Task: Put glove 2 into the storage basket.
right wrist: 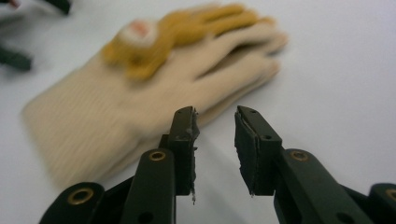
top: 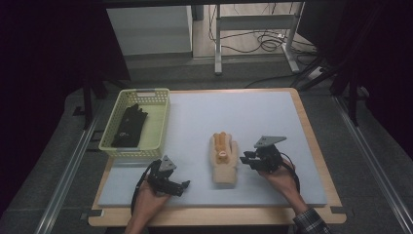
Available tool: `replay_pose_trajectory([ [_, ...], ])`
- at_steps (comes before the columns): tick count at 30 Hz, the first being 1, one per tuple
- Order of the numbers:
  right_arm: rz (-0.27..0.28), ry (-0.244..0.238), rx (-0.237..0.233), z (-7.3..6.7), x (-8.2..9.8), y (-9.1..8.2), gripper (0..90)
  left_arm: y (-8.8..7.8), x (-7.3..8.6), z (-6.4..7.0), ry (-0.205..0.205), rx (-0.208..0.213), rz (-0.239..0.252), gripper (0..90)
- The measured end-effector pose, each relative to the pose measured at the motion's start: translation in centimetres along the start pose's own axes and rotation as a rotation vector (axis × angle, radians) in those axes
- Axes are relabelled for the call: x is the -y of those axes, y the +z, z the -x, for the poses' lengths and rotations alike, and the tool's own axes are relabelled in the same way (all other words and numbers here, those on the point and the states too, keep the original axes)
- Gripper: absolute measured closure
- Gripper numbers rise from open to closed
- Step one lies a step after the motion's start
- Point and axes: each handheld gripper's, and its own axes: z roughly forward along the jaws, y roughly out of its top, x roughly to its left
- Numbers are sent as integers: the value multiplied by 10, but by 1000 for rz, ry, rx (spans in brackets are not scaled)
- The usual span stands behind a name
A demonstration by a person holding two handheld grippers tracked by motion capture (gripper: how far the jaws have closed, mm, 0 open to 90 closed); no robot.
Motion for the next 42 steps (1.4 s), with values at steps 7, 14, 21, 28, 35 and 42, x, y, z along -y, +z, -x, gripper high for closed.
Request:
replay_pose_trajectory([
  [7, -44, -35, -68, -18, 20, 6, 766, 0, 0, 0, 0, 0, 0, 18],
  [14, -40, -74, -111, -33, 14, 27, 766, 0, 0, 0, 1, 0, 0, 19],
  [21, -36, -103, -133, -50, -2, 49, 741, 0, 0, 0, 1, 0, -1, 19],
  [28, -25, -110, -122, -60, -16, 70, 732, 0, 0, 0, -1, 0, -1, 19],
  [35, -11, -108, -113, -66, -28, 87, 715, 0, 0, 0, -1, 0, -1, 19],
  [42, -23, -118, -63, -58, -22, 68, 581, 0, 0, 0, -1, 0, 0, 19],
])
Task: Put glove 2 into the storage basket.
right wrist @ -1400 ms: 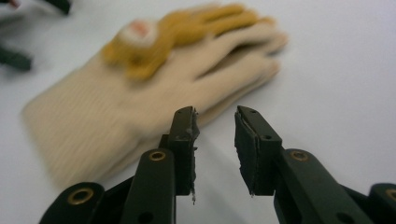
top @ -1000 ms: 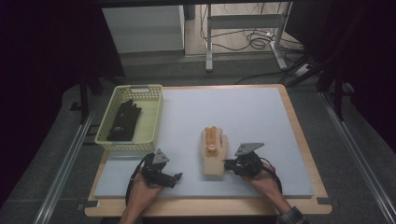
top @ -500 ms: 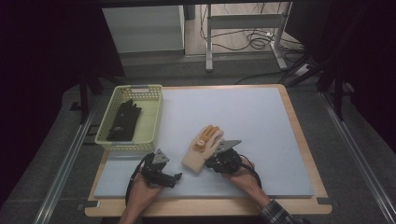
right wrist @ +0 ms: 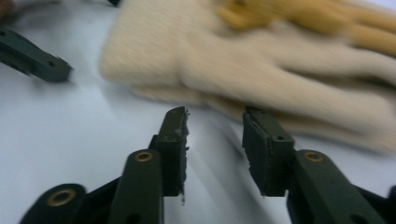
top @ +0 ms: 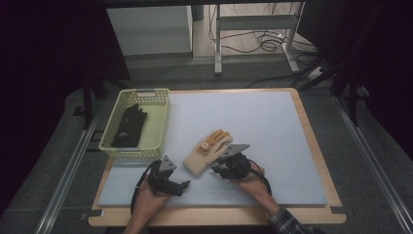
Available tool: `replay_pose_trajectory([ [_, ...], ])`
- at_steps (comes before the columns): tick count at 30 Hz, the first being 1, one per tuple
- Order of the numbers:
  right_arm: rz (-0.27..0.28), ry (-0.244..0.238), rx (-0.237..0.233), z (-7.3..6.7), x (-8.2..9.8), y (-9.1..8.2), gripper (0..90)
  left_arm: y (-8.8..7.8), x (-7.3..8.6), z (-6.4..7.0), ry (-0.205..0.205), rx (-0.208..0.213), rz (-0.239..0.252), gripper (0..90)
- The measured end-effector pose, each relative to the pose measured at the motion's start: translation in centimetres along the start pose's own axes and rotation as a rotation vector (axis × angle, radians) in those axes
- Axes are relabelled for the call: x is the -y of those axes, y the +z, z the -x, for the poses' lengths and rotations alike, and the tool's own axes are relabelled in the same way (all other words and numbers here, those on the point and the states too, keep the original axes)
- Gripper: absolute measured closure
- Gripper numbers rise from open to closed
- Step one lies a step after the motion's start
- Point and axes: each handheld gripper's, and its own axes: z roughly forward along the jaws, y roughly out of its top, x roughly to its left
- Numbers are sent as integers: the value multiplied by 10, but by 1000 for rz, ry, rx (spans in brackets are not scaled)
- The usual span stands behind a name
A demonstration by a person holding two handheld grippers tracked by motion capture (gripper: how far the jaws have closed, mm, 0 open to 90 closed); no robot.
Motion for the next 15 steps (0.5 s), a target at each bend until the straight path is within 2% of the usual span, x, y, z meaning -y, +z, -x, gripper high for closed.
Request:
replay_pose_trajectory([
  [4, 2, 27, 55, 16, 15, -24, 439, 0, 0, 0, -1, 0, 0, 19],
  [5, 2, 27, 55, 16, 15, -24, 439, 0, 0, 0, 0, 0, 0, 19],
  [6, 0, 33, 76, 22, 21, -33, 373, 0, 0, 0, 0, 0, 0, 19],
  [7, 0, 33, 76, 22, 21, -33, 373, 0, 0, 0, 0, 0, 0, 19],
  [8, 2, 27, 110, 27, 28, -42, 320, 0, 0, 0, 0, 0, 0, 19],
  [9, 2, 27, 110, 27, 28, -42, 320, 0, 0, 0, 0, 0, 0, 19],
  [14, 22, 59, 158, 39, 49, -70, 216, 0, 0, 0, 1, -1, 0, 19],
  [15, 22, 59, 158, 39, 49, -70, 216, 0, 0, 0, 1, -1, 0, 18],
])
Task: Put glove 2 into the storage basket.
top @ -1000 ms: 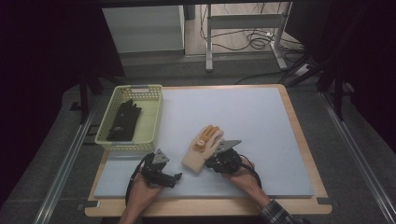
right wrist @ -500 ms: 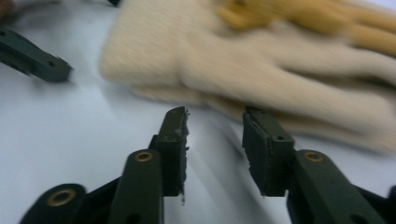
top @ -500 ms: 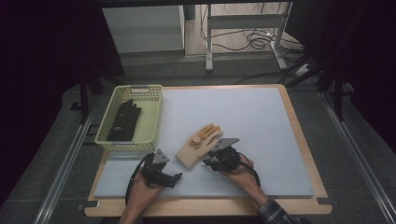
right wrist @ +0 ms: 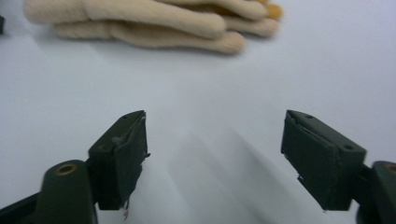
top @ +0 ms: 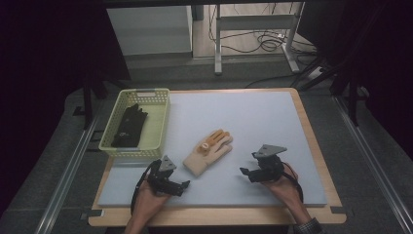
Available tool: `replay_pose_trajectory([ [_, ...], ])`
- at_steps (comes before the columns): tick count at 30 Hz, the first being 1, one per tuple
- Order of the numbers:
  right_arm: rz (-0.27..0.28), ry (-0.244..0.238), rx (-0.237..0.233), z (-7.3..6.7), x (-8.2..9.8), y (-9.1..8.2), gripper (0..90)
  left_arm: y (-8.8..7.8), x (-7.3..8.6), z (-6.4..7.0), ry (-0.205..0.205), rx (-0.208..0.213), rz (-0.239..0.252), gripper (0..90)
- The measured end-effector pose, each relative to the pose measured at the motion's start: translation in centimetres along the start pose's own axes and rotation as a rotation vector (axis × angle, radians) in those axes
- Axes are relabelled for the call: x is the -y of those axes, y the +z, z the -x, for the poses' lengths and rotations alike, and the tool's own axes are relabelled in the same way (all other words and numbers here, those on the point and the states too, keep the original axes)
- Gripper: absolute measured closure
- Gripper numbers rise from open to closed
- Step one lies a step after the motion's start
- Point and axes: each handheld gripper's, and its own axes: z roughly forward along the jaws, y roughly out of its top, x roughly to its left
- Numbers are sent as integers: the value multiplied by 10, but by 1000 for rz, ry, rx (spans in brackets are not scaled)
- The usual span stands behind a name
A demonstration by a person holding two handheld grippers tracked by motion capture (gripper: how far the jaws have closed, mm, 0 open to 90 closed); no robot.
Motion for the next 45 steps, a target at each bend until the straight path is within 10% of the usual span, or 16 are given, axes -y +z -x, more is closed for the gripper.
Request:
replay_pose_trajectory([
  [18, -23, 82, 120, 29, 45, -32, 144, 0, 0, 0, 1, 0, -4, 22],
  [36, -53, 111, 118, 32, 47, -31, 119, -2, -4, -3, -6, 10, -26, 52],
  [45, -53, 111, 118, 32, 48, -31, 119, -1, -33, -1, 11, 27, -31, 16],
])
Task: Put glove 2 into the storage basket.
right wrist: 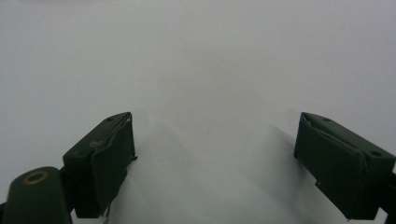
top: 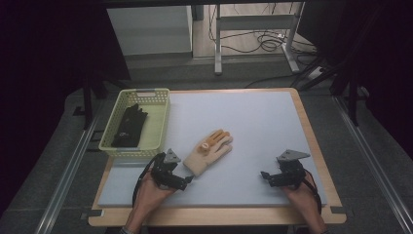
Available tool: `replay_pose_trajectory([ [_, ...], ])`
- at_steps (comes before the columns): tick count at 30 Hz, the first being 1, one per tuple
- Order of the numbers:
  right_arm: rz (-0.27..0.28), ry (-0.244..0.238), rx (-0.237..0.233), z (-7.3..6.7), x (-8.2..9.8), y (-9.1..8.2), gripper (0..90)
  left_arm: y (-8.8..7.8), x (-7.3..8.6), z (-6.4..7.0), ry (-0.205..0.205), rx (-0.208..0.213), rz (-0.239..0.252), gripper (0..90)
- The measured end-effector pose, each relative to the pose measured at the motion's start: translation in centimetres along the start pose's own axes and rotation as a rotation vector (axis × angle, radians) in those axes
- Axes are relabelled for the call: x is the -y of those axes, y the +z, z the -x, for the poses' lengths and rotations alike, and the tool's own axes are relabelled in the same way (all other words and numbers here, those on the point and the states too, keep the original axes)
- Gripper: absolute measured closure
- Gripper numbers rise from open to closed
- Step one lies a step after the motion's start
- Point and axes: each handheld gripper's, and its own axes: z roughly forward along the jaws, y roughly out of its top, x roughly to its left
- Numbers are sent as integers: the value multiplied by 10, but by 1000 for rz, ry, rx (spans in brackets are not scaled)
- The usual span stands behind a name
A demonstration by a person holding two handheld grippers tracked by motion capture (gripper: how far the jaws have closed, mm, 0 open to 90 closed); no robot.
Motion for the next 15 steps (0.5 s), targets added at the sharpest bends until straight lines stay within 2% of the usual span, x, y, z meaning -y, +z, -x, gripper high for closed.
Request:
replay_pose_trajectory([
  [4, 0, 0, -1, 0, 0, 0, 119, 5, -17, 2, 10, 17, -13, 8],
  [9, 0, 0, -1, 0, 0, 0, 119, 20, -38, 7, 24, 43, -36, 3],
  [13, 0, 1, -1, 0, 0, 0, 120, 37, -55, 9, 43, 40, -74, 0],
  [14, 0, 1, -1, 0, 0, 0, 119, 45, -63, 9, 51, 36, -92, 0],
  [15, 0, 1, -1, 0, 0, 0, 119, 45, -63, 9, 51, 36, -92, 0],
])
